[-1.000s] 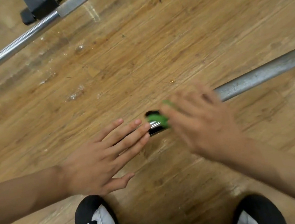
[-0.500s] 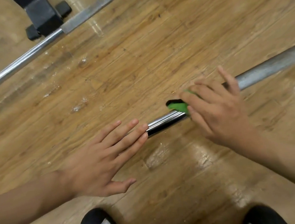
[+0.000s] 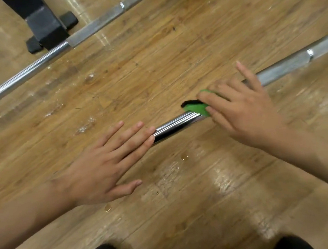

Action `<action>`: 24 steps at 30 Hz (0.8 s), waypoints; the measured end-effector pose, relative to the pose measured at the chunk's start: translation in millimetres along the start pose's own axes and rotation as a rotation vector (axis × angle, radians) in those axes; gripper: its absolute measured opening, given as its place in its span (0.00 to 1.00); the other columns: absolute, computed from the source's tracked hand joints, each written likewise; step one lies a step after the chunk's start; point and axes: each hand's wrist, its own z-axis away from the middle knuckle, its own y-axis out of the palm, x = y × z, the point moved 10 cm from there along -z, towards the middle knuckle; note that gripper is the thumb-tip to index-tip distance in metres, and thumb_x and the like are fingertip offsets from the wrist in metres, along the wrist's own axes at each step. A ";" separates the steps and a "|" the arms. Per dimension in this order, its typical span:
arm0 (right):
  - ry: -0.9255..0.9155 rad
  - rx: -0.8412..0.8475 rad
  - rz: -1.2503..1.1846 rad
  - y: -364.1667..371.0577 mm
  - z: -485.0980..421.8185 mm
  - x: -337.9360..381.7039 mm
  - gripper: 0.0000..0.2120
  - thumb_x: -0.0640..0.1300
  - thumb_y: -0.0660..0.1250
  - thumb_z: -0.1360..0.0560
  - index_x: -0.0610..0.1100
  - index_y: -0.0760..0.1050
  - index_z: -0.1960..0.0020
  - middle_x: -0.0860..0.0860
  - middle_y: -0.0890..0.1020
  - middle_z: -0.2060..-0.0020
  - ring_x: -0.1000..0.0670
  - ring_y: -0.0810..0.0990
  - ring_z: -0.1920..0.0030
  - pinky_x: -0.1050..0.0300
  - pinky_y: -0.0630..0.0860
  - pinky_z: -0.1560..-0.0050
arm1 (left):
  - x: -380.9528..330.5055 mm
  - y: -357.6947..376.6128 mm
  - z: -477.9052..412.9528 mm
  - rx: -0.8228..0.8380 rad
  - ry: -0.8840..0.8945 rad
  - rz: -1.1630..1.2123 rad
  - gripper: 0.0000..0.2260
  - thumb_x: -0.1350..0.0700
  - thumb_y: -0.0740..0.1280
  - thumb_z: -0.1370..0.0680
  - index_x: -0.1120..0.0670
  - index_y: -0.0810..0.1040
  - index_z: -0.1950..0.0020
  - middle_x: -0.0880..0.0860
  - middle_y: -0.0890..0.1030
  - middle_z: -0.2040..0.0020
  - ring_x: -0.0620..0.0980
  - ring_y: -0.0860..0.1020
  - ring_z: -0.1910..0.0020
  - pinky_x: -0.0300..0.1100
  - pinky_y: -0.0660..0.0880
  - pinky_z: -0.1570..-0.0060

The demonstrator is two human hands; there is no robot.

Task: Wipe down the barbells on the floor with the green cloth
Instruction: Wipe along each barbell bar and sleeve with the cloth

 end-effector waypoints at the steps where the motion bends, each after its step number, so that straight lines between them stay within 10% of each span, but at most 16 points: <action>1: 0.069 0.002 0.020 -0.5 3.1 -28.6 0.19 0.51 0.51 0.13 0.46 0.77 0.34 0.45 0.81 0.44 0.40 0.80 0.42 0.35 0.55 0.21 | 3.0 -0.4 0.3 -0.002 -0.013 -0.020 0.36 0.39 0.55 0.15 0.61 0.52 0.15 0.59 0.53 0.14 0.59 0.53 0.16 0.64 0.53 0.20; 6: 0.502 -0.080 -0.034 -11.6 3.5 -81.5 0.18 0.49 0.52 0.14 0.42 0.78 0.41 0.42 0.81 0.48 0.36 0.75 0.41 0.34 0.63 0.26 | 15.1 -3.0 -10.4 -0.005 -0.030 -0.081 0.37 0.38 0.56 0.16 0.60 0.53 0.15 0.58 0.53 0.14 0.59 0.52 0.15 0.66 0.50 0.20; 13: -0.024 -0.082 -0.091 11.8 -27.7 48.0 0.15 0.47 0.57 0.13 0.46 0.79 0.34 0.47 0.82 0.40 0.42 0.79 0.34 0.38 0.55 0.20 | 27.6 2.3 -30.1 -0.024 -0.128 -0.065 0.38 0.35 0.52 0.16 0.59 0.51 0.14 0.61 0.51 0.15 0.60 0.51 0.15 0.65 0.51 0.19; 20: 0.497 -0.162 -0.073 0.0 -11.1 -78.8 0.16 0.47 0.54 0.14 0.43 0.79 0.40 0.43 0.81 0.50 0.37 0.75 0.42 0.35 0.54 0.21 | 36.1 4.8 -32.3 -0.007 -0.139 -0.025 0.39 0.33 0.52 0.16 0.57 0.50 0.14 0.60 0.49 0.14 0.60 0.50 0.15 0.65 0.52 0.19; 24: 0.264 -0.186 -0.175 13.1 -40.1 18.5 0.14 0.46 0.57 0.14 0.44 0.81 0.42 0.46 0.83 0.48 0.41 0.77 0.41 0.41 0.57 0.21 | 41.6 5.4 -32.9 0.003 -0.129 0.028 0.40 0.33 0.54 0.17 0.57 0.48 0.14 0.60 0.48 0.14 0.59 0.49 0.15 0.64 0.50 0.19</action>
